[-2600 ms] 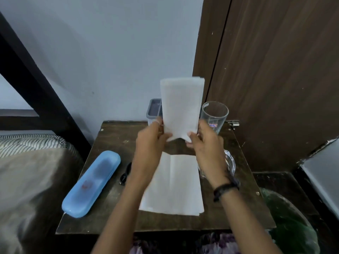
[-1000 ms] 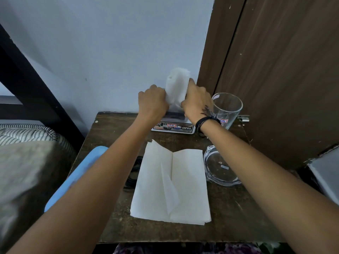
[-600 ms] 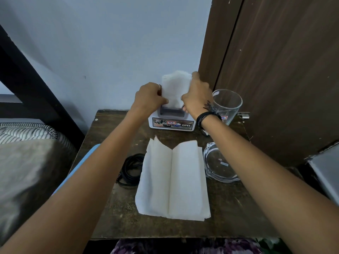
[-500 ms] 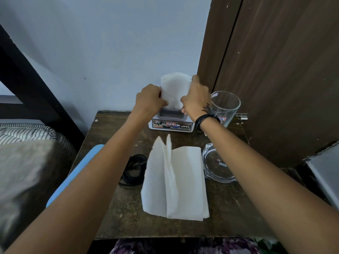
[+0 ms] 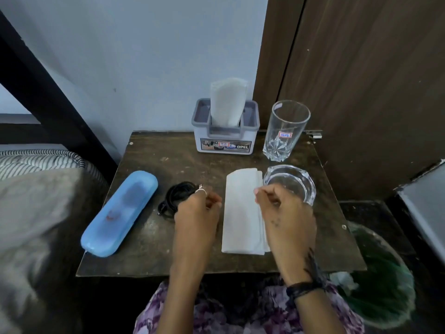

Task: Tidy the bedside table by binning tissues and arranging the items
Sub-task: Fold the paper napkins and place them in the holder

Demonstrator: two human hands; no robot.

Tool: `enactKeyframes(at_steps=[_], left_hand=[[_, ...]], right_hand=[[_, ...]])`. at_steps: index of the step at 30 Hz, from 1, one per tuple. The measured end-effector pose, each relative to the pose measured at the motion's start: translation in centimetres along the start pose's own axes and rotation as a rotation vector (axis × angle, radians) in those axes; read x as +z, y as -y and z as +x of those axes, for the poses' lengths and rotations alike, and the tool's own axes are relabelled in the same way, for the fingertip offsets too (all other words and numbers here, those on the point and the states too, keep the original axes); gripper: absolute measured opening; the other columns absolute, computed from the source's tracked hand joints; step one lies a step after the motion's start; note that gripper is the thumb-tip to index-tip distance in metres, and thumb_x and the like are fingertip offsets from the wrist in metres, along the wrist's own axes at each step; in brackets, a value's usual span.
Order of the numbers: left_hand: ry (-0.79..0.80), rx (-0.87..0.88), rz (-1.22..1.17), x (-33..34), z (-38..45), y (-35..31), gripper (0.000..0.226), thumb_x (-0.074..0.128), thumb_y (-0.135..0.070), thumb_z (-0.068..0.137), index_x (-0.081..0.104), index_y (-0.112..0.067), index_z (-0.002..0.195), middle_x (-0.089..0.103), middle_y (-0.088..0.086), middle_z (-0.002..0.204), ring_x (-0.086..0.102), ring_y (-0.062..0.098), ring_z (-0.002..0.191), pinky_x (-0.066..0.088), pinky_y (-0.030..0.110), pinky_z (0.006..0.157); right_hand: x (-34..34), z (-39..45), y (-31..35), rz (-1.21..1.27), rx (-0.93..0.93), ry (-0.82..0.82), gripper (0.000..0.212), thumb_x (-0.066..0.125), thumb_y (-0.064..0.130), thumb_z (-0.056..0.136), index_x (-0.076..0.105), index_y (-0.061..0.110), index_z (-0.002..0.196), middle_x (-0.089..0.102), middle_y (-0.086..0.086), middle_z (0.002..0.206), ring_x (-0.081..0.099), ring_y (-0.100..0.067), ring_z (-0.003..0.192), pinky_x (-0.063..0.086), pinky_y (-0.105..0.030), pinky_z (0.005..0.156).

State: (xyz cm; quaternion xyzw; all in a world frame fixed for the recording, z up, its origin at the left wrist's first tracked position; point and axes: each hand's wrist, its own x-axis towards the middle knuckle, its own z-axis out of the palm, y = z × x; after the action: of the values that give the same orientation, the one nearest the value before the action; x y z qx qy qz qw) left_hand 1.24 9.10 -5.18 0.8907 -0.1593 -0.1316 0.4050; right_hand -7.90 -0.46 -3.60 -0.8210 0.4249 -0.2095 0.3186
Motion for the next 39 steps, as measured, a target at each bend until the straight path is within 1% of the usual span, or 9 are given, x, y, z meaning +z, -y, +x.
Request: enactKeyframes(at_steps=[3,7,13,18,24,27,30,35,39], left_hand=[[0.039,-0.012,0.067,1.4,-1.2,0.2,0.008,0.056,-0.015,0.087,0.064,-0.015,0.089,0.069,0.002,0.088,0.065,0.021,0.083,0.049,0.03,0.068],[-0.005,0.018,0.088,2.3,-1.7,0.2,0.021,0.056,-0.023,0.09,0.057,-0.01,0.106,0.067,0.003,0.095,0.062,0.023,0.089,0.039,0.029,0.067],[0.098,-0.119,-0.209,2.5,-1.6,0.1,0.053,0.062,-0.022,0.086,0.04,-0.017,0.133,0.064,-0.003,0.087,0.061,0.019,0.086,0.047,0.035,0.075],[0.157,-0.255,-0.6,1.7,-0.7,0.0,0.024,0.064,-0.008,0.085,0.053,-0.012,0.106,0.064,-0.003,0.083,0.058,0.004,0.06,0.042,0.009,0.043],[0.095,0.015,-0.776,0.1,-0.5,0.0,0.015,0.063,-0.007,0.084,0.063,-0.021,0.083,0.072,-0.01,0.078,0.066,-0.003,0.069,0.052,0.012,0.057],[-0.029,0.139,-0.676,-0.2,-0.7,0.0,0.017,0.064,-0.011,0.084,0.062,-0.028,0.083,0.071,-0.02,0.077,0.065,-0.005,0.073,0.053,0.012,0.061],[-0.132,0.252,-0.519,-0.1,-1.0,-0.1,0.027,0.064,-0.013,0.085,0.057,-0.039,0.081,0.066,-0.022,0.08,0.062,-0.011,0.076,0.047,0.004,0.06],[0.012,0.209,-0.24,0.5,-0.2,1.4,0.025,0.064,-0.007,0.084,0.056,-0.03,0.094,0.061,-0.02,0.085,0.06,-0.008,0.078,0.047,0.006,0.063],[0.034,0.197,-0.098,0.9,0.2,2.1,0.031,0.066,-0.006,0.082,0.058,-0.016,0.11,0.055,-0.019,0.079,0.056,-0.007,0.073,0.043,0.003,0.058]], right_hand=[[0.3,-1.4,-1.3,-0.208,0.05,0.051,0.021,0.054,0.045,0.087,0.064,0.028,0.096,0.071,0.009,0.096,0.065,-0.021,0.087,0.037,-0.026,0.066],[0.9,-1.4,-1.6,-0.269,0.057,0.038,0.022,0.053,0.043,0.089,0.06,0.027,0.101,0.068,0.006,0.104,0.065,-0.023,0.09,0.043,-0.03,0.074],[1.8,-1.0,-2.0,-0.2,0.016,0.059,0.021,0.057,0.033,0.088,0.06,0.024,0.107,0.064,0.005,0.11,0.064,-0.021,0.093,0.038,-0.026,0.069],[1.7,-0.2,-2.3,0.112,0.049,0.029,0.014,0.062,0.03,0.086,0.066,0.021,0.096,0.067,0.01,0.087,0.059,-0.007,0.073,0.042,-0.017,0.06],[1.1,0.0,-2.0,0.485,0.051,0.123,0.044,0.065,0.042,0.082,0.054,0.026,0.122,0.064,0.026,0.093,0.059,0.017,0.084,0.043,0.0,0.065],[1.3,0.2,-2.2,0.494,-0.031,0.205,0.03,0.065,0.026,0.085,0.059,0.021,0.114,0.064,0.036,0.087,0.057,0.02,0.084,0.044,-0.002,0.069],[1.5,0.1,-2.0,0.46,-0.099,0.183,0.021,0.062,0.021,0.087,0.061,0.03,0.105,0.069,0.01,0.088,0.064,-0.002,0.081,0.051,-0.017,0.069],[1.8,0.0,-2.2,0.304,-0.139,0.237,0.014,0.061,0.013,0.088,0.06,0.012,0.102,0.068,-0.003,0.088,0.064,-0.017,0.082,0.053,-0.038,0.075],[1.5,0.2,-2.2,0.293,-0.131,0.235,0.015,0.059,0.012,0.089,0.061,0.012,0.104,0.069,-0.002,0.092,0.064,-0.017,0.086,0.053,-0.037,0.077]])
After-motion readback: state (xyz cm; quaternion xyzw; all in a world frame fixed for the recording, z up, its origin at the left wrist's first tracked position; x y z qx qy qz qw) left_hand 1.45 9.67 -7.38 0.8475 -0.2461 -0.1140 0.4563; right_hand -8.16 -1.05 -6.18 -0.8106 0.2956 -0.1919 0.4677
